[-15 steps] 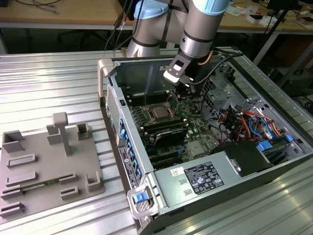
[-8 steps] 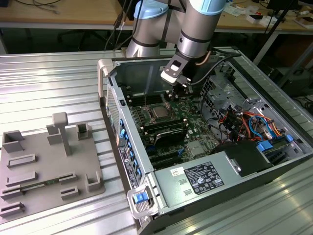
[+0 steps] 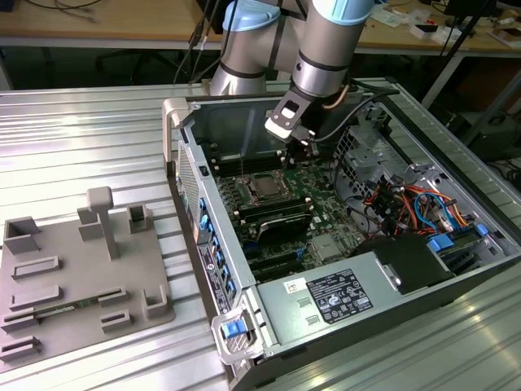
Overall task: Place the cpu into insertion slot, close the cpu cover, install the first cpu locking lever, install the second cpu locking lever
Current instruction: 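Close the cpu cover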
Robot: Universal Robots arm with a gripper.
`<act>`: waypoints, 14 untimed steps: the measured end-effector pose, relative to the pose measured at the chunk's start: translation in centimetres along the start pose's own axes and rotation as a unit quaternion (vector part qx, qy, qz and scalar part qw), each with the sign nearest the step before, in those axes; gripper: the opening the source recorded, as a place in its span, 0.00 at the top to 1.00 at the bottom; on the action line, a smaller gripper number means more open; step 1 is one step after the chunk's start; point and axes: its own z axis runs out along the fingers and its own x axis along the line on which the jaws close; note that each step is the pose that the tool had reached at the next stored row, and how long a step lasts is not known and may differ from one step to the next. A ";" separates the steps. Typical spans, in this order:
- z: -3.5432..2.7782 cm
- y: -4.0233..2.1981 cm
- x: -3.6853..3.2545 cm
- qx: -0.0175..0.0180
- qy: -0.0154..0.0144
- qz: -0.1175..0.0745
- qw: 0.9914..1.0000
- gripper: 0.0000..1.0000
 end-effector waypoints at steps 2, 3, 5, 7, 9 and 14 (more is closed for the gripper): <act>-0.01 -0.31 0.00 0.000 0.000 0.000 1.000 0.89; -0.01 -0.57 0.01 0.000 0.000 0.000 1.000 0.89; -0.01 -0.88 0.01 0.000 0.000 0.000 1.000 0.89; -0.01 -1.41 0.02 0.000 0.000 0.000 1.000 0.89; -0.01 -1.92 0.03 0.000 0.000 0.000 1.000 0.89; 0.02 -2.72 0.03 0.000 0.000 0.000 1.000 0.89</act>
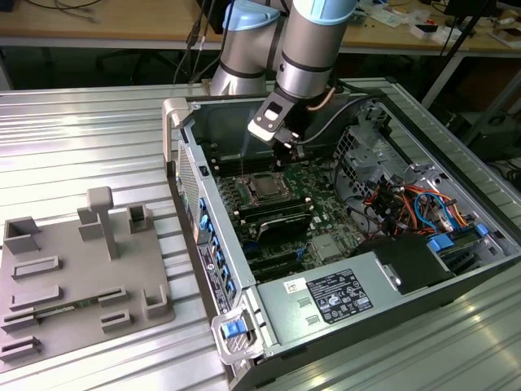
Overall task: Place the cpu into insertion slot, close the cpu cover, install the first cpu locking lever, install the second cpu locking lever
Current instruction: 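Close the cpu cover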
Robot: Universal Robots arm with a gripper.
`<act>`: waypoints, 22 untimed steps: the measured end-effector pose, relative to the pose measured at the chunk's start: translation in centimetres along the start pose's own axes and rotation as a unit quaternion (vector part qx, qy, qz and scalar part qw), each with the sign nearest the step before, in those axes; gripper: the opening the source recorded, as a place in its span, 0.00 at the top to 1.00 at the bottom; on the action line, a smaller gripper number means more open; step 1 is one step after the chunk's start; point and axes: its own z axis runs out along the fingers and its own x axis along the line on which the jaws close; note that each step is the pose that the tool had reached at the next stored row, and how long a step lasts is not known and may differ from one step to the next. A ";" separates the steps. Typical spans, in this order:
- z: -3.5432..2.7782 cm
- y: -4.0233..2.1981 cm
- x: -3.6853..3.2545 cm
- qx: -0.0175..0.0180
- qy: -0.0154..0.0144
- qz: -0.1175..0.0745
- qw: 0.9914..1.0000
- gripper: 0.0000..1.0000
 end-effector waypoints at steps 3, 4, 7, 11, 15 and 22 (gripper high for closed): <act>0.02 -0.43 0.01 0.000 0.000 0.000 1.000 0.89; 0.02 -0.64 0.01 0.000 0.000 0.000 1.000 0.89; 0.02 -1.41 0.02 0.000 0.000 0.000 1.000 0.89; 0.01 -1.76 0.02 0.000 0.000 0.000 1.000 0.89; 0.01 -1.77 0.02 0.000 0.000 0.000 1.000 0.89; 0.40 -2.85 -0.03 0.000 0.000 -0.001 1.000 0.89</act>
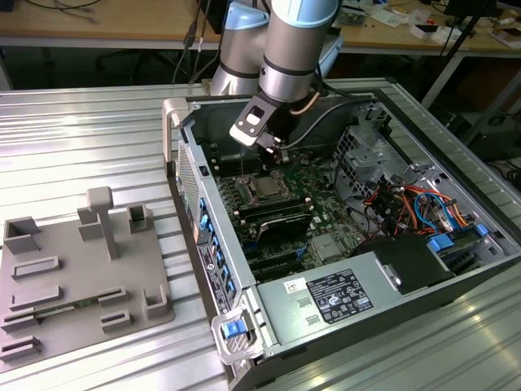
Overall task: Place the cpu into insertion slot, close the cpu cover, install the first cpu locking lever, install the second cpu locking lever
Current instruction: 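Close the cpu cover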
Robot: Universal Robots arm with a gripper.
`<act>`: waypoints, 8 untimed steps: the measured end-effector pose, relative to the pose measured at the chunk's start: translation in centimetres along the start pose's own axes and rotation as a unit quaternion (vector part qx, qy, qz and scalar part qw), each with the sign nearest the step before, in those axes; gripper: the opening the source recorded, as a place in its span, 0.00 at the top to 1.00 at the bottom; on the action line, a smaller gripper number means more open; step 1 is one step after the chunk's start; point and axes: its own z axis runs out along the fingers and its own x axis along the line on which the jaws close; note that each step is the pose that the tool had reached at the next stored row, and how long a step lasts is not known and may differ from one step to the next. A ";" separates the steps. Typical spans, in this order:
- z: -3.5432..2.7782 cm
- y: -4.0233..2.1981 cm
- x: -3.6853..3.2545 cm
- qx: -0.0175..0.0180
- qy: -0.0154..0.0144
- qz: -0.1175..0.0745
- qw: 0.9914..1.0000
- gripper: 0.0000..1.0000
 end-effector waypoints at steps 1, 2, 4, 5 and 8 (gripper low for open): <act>0.10 -0.21 -0.01 0.000 0.000 0.000 1.000 0.89; 0.21 -0.31 -0.02 0.000 0.000 0.000 1.000 0.89; 0.58 -0.36 -0.02 0.000 0.000 0.000 1.000 0.89; 0.87 -0.38 -0.01 0.000 0.000 0.000 1.000 0.89; 1.33 -0.44 -0.03 0.000 0.000 0.000 1.000 0.89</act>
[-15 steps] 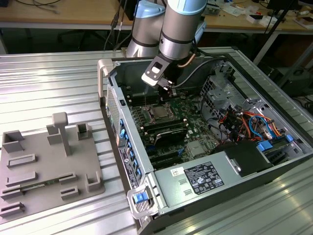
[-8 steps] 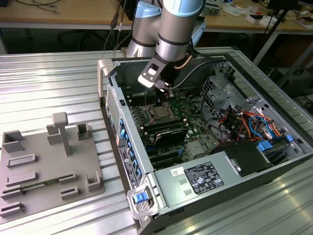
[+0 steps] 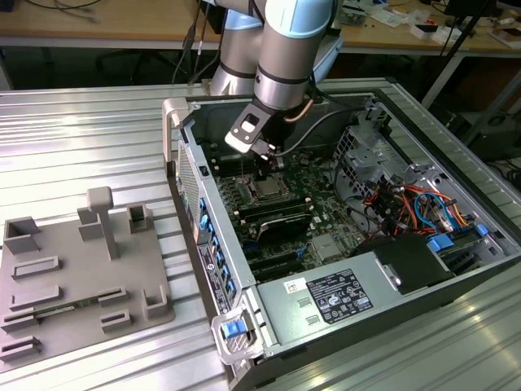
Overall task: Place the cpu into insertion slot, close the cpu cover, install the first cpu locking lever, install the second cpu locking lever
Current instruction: 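Close the cpu cover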
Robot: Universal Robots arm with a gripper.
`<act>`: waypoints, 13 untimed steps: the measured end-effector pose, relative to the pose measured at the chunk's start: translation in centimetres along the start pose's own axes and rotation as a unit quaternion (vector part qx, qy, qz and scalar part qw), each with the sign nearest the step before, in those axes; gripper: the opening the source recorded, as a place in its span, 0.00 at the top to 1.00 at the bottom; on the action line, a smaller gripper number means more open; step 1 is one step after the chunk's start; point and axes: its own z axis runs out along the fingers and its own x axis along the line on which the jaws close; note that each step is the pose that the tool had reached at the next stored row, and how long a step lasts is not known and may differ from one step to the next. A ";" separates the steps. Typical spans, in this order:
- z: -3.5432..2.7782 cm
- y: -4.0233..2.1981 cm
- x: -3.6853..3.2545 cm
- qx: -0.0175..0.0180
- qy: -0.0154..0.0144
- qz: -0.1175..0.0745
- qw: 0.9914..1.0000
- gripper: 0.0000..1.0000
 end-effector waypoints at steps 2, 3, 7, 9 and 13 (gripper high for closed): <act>0.29 -0.05 0.00 0.000 0.000 0.000 1.000 0.89; 0.40 -0.07 0.00 0.000 0.000 0.000 1.000 0.89; 0.67 -0.13 0.00 0.000 0.000 0.000 1.000 0.89; 0.85 -0.14 0.01 0.000 0.000 0.000 1.000 0.89; 1.18 -0.16 0.01 0.000 0.000 0.000 1.000 0.89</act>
